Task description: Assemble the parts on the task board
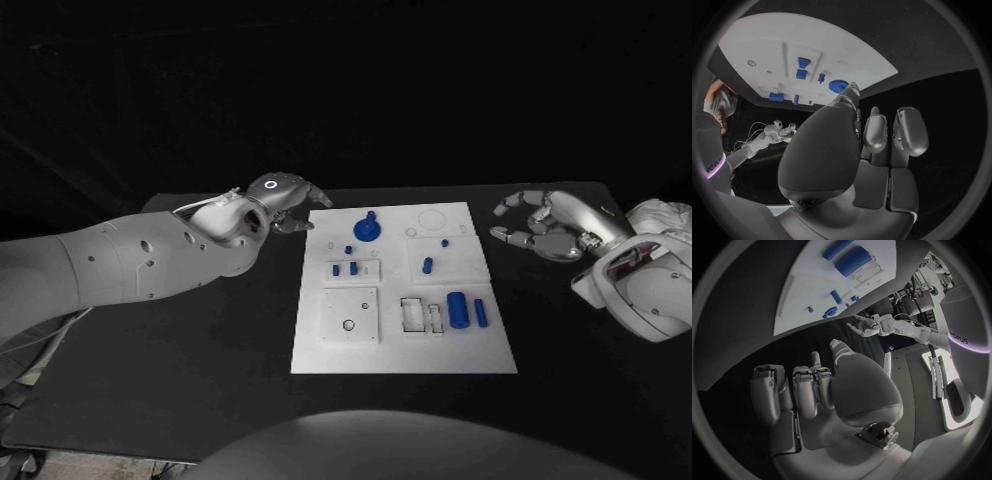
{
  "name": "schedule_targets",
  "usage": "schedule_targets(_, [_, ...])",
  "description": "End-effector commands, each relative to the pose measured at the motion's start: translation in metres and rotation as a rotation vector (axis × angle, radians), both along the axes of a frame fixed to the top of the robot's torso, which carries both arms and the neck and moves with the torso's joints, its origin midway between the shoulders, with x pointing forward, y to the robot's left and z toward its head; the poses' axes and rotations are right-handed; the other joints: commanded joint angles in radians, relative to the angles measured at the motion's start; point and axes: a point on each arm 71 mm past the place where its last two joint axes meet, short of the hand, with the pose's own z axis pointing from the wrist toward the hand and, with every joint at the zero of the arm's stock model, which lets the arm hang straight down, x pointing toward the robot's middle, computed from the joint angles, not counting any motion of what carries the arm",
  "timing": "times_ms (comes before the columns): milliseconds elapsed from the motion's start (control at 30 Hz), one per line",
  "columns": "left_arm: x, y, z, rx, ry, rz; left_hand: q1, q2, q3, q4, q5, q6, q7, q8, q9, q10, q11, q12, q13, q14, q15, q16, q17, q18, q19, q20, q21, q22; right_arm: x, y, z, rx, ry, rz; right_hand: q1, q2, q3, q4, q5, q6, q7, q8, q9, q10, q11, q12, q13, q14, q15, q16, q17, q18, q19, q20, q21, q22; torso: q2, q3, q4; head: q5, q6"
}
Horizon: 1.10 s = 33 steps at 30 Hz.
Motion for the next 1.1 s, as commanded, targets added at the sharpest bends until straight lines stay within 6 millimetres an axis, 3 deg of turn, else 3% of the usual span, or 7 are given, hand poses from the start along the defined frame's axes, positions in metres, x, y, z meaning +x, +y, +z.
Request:
schedule_targets(33, [0.006, 0.010, 0.025, -0.064, -0.073, 0.033, -0.033, -0.008, 0.001, 0.004, 0.004, 0.022, 0.002, 0.002, -0.003, -0.034, 0.000, 0.000, -0.001, 0.003, 0.000, 0.013, 0.016, 0.012, 0.002, -0.003, -0.005, 0.164, 0.007, 0.011, 0.022, -0.030, -0.077, 0.047, 0.043, -0.008, 0.007, -0.008, -0.028, 0.045, -0.012, -0.059, -0.065, -0.192, -0.018, -0.325, -0.120, 0.106, -0.014, 0.003, 0.263, 0.017, -0.011, -0.019, -0.033, 0.203, -0.002, -0.0016, 0.0017, -0.011, 0.000])
schedule_targets(233, [0.011, 0.025, 0.053, -0.148, -0.110, 0.088, -0.048, -0.021, 0.010, 0.006, 0.010, 0.040, 0.008, -0.010, -0.012, -0.103, 0.008, -0.008, -0.001, 0.005, 0.004, 0.028, 0.037, 0.010, 0.006, -0.001, 0.000, 0.166, 0.023, 0.033, 0.058, -0.128, -0.163, 0.108, 0.118, -0.059, 0.083, -0.012, -0.112, 0.128, -0.024, -0.132, -0.135, -0.494, -0.008, -0.889, -0.538, 0.094, 0.001, -0.016, 0.247, 0.033, -0.054, -0.017, -0.100, 0.177, -0.008, -0.0069, 0.0120, -0.036, 0.000])
schedule_targets(300, [0.012, 0.026, 0.057, -0.203, -0.109, 0.094, -0.052, -0.023, 0.006, 0.007, 0.012, 0.045, 0.013, -0.013, -0.013, -0.120, 0.013, -0.008, -0.001, 0.010, 0.007, 0.040, 0.054, 0.009, 0.009, 0.001, 0.005, 0.168, 0.031, 0.043, 0.063, -0.190, -0.170, 0.130, 0.124, -0.085, 0.110, -0.011, -0.071, 0.115, -0.052, -0.168, -0.159, -0.606, 0.038, -1.007, -0.612, 0.075, 0.042, -0.045, 0.222, 0.040, -0.088, 0.005, -0.148, 0.159, -0.012, -0.0105, 0.0184, -0.049, 0.000])
schedule_targets(400, [0.012, 0.023, 0.059, -0.274, -0.095, 0.084, -0.072, -0.023, -0.008, 0.009, 0.018, 0.054, 0.031, -0.018, -0.015, -0.132, 0.024, -0.001, 0.000, 0.022, 0.013, 0.071, 0.099, 0.008, 0.011, 0.006, 0.009, 0.169, 0.041, 0.052, 0.058, -0.271, -0.142, 0.150, 0.133, -0.111, 0.129, -0.032, -0.057, 0.087, -0.079, -0.210, -0.181, -0.720, 0.073, -1.090, -0.668, 0.046, 0.049, -0.085, 0.190, 0.052, -0.124, 0.023, -0.198, 0.141, -0.014, -0.0150, 0.0306, -0.070, 0.000])
schedule_targets(667, [0.006, 0.008, 0.063, -0.425, -0.080, 0.005, -0.133, 0.009, -0.008, 0.008, 0.045, 0.105, 0.083, -0.019, -0.014, -0.085, 0.034, 0.054, 0.003, 0.081, 0.020, 0.211, 0.307, 0.000, 0.034, 0.014, 0.056, 0.180, 0.053, 0.064, 0.007, -0.429, -0.013, 0.162, 0.095, -0.131, 0.119, -0.050, -0.052, 0.126, -0.028, -0.222, -0.181, -0.798, 0.088, -1.109, -0.697, 0.022, 0.060, -0.111, 0.165, 0.059, -0.142, 0.041, -0.229, 0.135, -0.023, -0.0260, 0.0507, -0.100, 0.000])
schedule_targets(933, [-0.004, 0.002, 0.062, -0.473, -0.057, -0.038, -0.111, 0.035, 0.024, 0.005, 0.065, 0.144, 0.100, -0.021, -0.015, -0.063, 0.030, 0.078, 0.001, 0.079, 0.019, 0.215, 0.310, 0.000, 0.035, 0.014, 0.058, 0.180, 0.056, 0.074, -0.030, -0.496, 0.050, 0.178, 0.074, -0.142, 0.117, -0.073, 0.034, 0.161, 0.017, -0.207, -0.144, -0.835, 0.073, -1.098, -0.706, 0.011, 0.052, -0.120, 0.150, 0.060, -0.140, 0.036, -0.232, 0.141, -0.031, -0.0228, 0.0618, -0.104, 0.000])
schedule_targets(1100, [-0.006, 0.002, 0.061, -0.477, -0.042, -0.032, -0.113, 0.039, 0.025, 0.005, 0.061, 0.168, 0.113, -0.017, -0.013, -0.054, 0.032, 0.086, 0.001, 0.078, 0.020, 0.216, 0.310, 0.000, 0.036, 0.014, 0.061, 0.181, 0.053, 0.079, -0.039, -0.512, 0.078, 0.194, 0.045, -0.152, 0.110, -0.071, 0.067, 0.169, 0.017, -0.200, -0.120, -0.854, 0.071, -1.088, -0.707, 0.006, 0.049, -0.122, 0.145, 0.059, -0.138, 0.034, -0.232, 0.145, -0.035, -0.0249, 0.0630, -0.109, 0.000])
